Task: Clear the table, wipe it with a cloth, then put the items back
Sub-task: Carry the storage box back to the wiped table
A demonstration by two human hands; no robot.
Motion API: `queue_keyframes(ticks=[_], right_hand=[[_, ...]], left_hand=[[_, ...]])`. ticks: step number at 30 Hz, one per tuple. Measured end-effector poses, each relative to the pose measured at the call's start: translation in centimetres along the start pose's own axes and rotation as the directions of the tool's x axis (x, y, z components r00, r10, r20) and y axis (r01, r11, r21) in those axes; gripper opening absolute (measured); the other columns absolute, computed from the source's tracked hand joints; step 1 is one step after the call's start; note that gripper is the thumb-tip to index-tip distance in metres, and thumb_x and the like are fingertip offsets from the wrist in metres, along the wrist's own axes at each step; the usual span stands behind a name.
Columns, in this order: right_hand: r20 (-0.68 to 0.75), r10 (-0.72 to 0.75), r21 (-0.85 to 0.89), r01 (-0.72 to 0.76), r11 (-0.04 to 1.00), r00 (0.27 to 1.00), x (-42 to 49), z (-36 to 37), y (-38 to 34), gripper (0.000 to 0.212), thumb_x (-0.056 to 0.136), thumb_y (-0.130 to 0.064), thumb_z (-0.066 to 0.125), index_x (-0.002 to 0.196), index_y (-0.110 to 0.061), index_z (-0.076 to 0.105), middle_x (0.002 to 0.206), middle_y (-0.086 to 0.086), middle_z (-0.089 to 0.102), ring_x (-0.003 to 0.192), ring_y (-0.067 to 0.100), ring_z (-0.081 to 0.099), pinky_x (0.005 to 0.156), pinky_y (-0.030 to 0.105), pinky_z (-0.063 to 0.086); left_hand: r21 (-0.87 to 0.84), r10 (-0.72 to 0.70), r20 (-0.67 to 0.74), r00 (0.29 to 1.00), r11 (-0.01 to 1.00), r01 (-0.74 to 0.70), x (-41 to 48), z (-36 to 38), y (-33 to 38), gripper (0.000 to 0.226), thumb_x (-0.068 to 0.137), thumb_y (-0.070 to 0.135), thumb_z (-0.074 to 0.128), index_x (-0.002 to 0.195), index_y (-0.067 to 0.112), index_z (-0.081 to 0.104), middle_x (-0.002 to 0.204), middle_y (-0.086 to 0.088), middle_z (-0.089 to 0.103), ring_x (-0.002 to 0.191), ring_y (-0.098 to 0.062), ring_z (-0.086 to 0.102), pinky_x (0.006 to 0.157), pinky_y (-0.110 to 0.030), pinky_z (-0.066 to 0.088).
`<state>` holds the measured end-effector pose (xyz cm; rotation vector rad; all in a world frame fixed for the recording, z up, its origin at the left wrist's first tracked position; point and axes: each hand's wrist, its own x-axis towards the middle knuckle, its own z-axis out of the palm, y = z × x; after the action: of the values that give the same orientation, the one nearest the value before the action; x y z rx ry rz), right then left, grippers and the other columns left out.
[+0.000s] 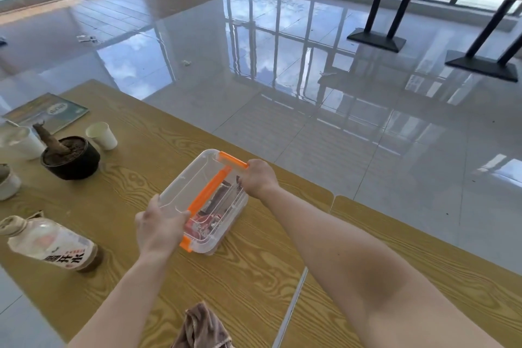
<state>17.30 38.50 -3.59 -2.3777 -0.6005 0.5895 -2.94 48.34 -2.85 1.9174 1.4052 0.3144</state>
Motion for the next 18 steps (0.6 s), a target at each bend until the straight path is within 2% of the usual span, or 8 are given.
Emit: queue_keyframes(ticks=[3, 5, 10, 12, 14, 16, 18], right_hand=[[-0.030, 0.000, 0.055, 0.002, 0.999, 1.000, -1.2, -1.3, 0.6, 0.007, 0.091, -0.014, 0.065, 0.097, -0.011, 0.064, 0.092, 0.009, 0.068, 0.079, 0.023, 0.068, 0.062, 0.034, 0.055], [-0.057, -0.011, 0.074, 0.015, 0.997, 0.998, -2.3, -2.8, 1.2, 0.007, 0.090, -0.013, 0.065, 0.097, -0.011, 0.065, 0.093, 0.010, 0.067, 0.078, 0.023, 0.068, 0.058, 0.031, 0.052], [-0.152, -0.002, 0.095, 0.017, 0.995, 0.988, -6.3, -7.4, 3.9, 0.011, 0.090, -0.015, 0.070, 0.096, -0.008, 0.064, 0.089, 0.010, 0.066, 0.069, 0.018, 0.061, 0.052, 0.024, 0.040], [-0.186, 0.021, 0.103, -0.002, 0.995, 0.982, -8.1, -9.0, 5.2, 0.011, 0.090, -0.015, 0.071, 0.096, -0.008, 0.065, 0.087, 0.009, 0.067, 0.068, 0.017, 0.060, 0.053, 0.026, 0.044], [-0.206, 0.053, 0.116, -0.029, 0.993, 0.977, -9.8, -10.3, 6.6, 0.009, 0.089, -0.015, 0.071, 0.094, -0.010, 0.067, 0.085, 0.009, 0.069, 0.072, 0.021, 0.065, 0.061, 0.033, 0.054], [-0.227, 0.081, 0.126, -0.054, 0.991, 0.970, -11.6, -11.4, 8.1, 0.008, 0.089, -0.016, 0.071, 0.094, -0.011, 0.068, 0.084, 0.008, 0.069, 0.073, 0.022, 0.066, 0.061, 0.031, 0.052], [-0.256, 0.101, 0.118, -0.073, 0.990, 0.961, -13.2, -12.3, 9.7, 0.010, 0.088, -0.018, 0.072, 0.094, -0.011, 0.069, 0.084, 0.008, 0.069, 0.070, 0.021, 0.064, 0.055, 0.027, 0.046]], left_hand=[[-0.005, 0.049, -0.006, 0.999, 0.999, -0.049, -0.8, -0.3, 1.2, 0.080, 0.081, 0.034, 0.079, 0.149, 0.020, 0.041, 0.134, -0.021, 0.048, 0.111, -0.037, 0.056, 0.099, -0.048, 0.047], [-0.020, 0.101, 0.005, 0.995, 0.995, -0.100, -1.7, -0.3, 2.1, 0.081, 0.082, 0.031, 0.079, 0.151, 0.019, 0.038, 0.137, -0.023, 0.044, 0.118, -0.039, 0.053, 0.101, -0.048, 0.043], [-0.044, 0.223, 0.080, 0.972, 0.974, -0.220, -4.3, 0.3, 4.6, 0.083, 0.082, 0.029, 0.080, 0.152, 0.020, 0.037, 0.133, -0.021, 0.048, 0.114, -0.037, 0.055, 0.100, -0.045, 0.045], [-0.057, 0.250, 0.118, 0.961, 0.968, -0.245, -5.5, 0.8, 5.7, 0.084, 0.081, 0.028, 0.080, 0.152, 0.021, 0.037, 0.132, -0.020, 0.047, 0.116, -0.036, 0.054, 0.102, -0.047, 0.045], [-0.064, 0.279, 0.157, 0.947, 0.960, -0.273, -6.7, 1.5, 6.5, 0.083, 0.080, 0.030, 0.081, 0.151, 0.021, 0.039, 0.131, -0.019, 0.051, 0.113, -0.035, 0.056, 0.100, -0.047, 0.048], [-0.074, 0.328, 0.191, 0.925, 0.944, -0.320, -7.8, 2.3, 7.2, 0.079, 0.076, 0.037, 0.081, 0.144, 0.022, 0.045, 0.123, -0.015, 0.057, 0.112, -0.034, 0.059, 0.095, -0.048, 0.052], [-0.098, 0.355, 0.229, 0.907, 0.935, -0.341, -9.3, 3.0, 8.0, 0.074, 0.078, 0.032, 0.080, 0.143, 0.016, 0.047, 0.120, -0.015, 0.054, 0.121, -0.037, 0.052, 0.098, -0.047, 0.049]])
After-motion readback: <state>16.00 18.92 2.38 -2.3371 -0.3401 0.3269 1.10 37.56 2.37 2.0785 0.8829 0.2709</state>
